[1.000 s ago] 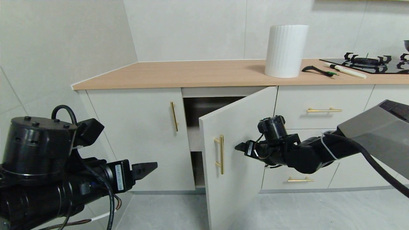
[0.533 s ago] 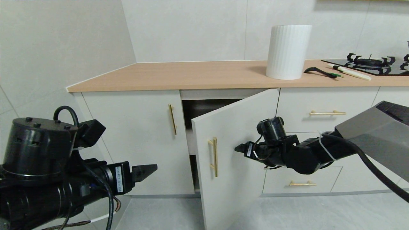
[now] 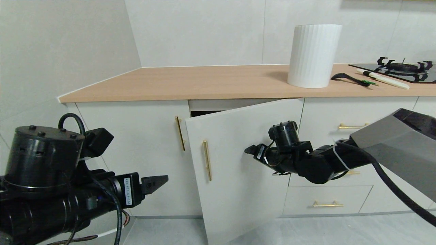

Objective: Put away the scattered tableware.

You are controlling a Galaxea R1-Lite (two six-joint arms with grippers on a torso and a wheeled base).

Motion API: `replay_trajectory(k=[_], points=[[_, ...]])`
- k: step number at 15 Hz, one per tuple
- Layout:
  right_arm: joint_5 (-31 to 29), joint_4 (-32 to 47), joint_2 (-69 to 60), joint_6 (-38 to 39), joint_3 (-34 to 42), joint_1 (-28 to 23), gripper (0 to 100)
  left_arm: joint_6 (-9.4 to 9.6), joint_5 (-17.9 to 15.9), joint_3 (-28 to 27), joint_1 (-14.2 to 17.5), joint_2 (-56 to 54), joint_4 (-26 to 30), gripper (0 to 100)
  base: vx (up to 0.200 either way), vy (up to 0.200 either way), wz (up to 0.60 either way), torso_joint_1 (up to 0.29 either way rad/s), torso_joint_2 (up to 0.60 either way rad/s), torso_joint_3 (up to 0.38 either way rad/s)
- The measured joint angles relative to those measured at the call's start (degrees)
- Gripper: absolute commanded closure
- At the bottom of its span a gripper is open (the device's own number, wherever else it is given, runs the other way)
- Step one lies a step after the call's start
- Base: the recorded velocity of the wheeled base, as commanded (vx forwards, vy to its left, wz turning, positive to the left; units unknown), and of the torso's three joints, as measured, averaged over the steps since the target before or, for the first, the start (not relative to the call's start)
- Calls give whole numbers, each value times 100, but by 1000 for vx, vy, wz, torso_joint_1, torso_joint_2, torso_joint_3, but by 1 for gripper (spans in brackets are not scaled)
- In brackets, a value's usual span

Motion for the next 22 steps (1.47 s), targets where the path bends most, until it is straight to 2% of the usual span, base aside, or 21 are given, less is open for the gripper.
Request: replay_trajectory(k=[2, 7, 12, 18, 22], points=[[-290, -41, 202, 279, -367, 4, 0, 0, 0, 2, 5, 4, -9, 0, 0, 0, 0, 0, 0, 0], [-991, -16, 697, 414, -1057, -66, 0, 0, -13, 7, 5, 9, -4, 0, 0, 0, 0, 0, 0, 0], [-1336, 17, 1020, 472, -1484, -171, 0, 0, -35, 13, 2, 9, -6, 0, 0, 0, 0, 0, 0, 0], [-1467, 52, 1340, 455, -1825, -341, 0, -2, -35, 16, 2, 15, -6, 0, 0, 0, 0, 0, 0, 0], [-1404, 26, 1130, 424, -1477, -300, 0, 9, -35, 18, 0, 15, -11, 0, 0, 0, 0, 0, 0, 0]])
